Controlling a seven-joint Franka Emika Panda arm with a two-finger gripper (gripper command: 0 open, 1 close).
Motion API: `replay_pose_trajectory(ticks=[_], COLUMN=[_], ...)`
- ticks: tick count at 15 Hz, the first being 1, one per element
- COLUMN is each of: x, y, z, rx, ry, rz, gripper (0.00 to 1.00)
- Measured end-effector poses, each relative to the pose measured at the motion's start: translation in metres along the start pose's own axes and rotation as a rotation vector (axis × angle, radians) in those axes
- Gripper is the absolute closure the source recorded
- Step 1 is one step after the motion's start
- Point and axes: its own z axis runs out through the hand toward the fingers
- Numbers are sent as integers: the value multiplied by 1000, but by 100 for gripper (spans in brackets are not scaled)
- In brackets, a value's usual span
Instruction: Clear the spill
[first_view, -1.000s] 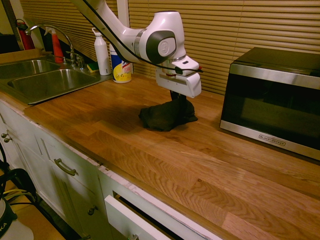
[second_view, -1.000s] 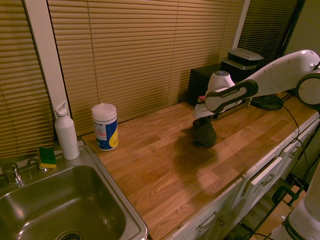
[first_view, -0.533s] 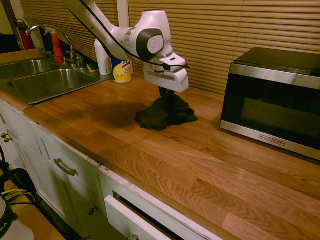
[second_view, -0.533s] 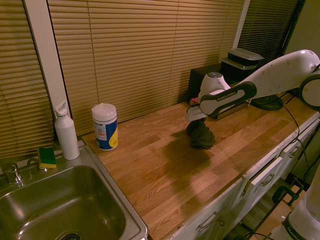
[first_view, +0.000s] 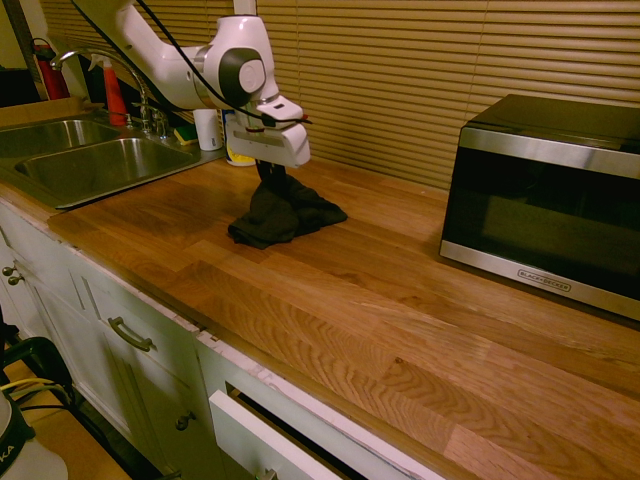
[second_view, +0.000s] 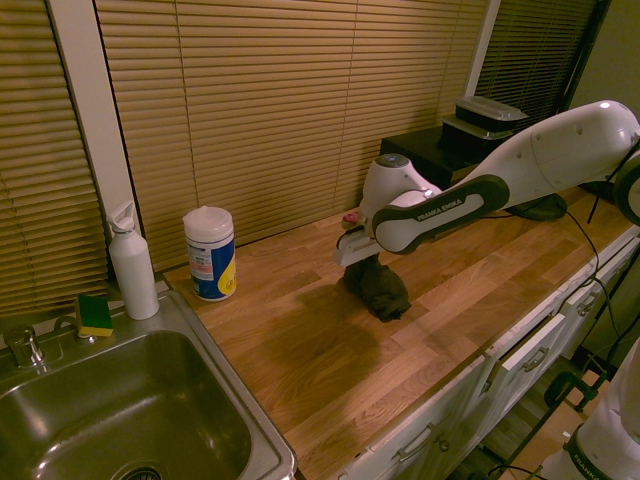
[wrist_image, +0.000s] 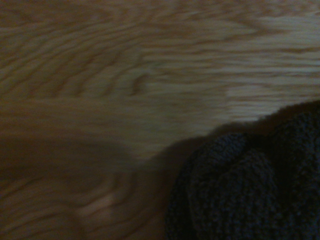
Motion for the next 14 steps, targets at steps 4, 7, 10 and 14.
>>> replay_pose_trajectory(ticks=[4, 7, 10, 14], x=[-63, -104, -125, -147], y=[-35, -61, -82, -106], z=[-10, -22, -30, -28], rx=[4, 12, 24, 29], ry=[-25, -32, -39, -55], rz=[-69, -106, -127, -142], gripper=[100, 100, 100, 100])
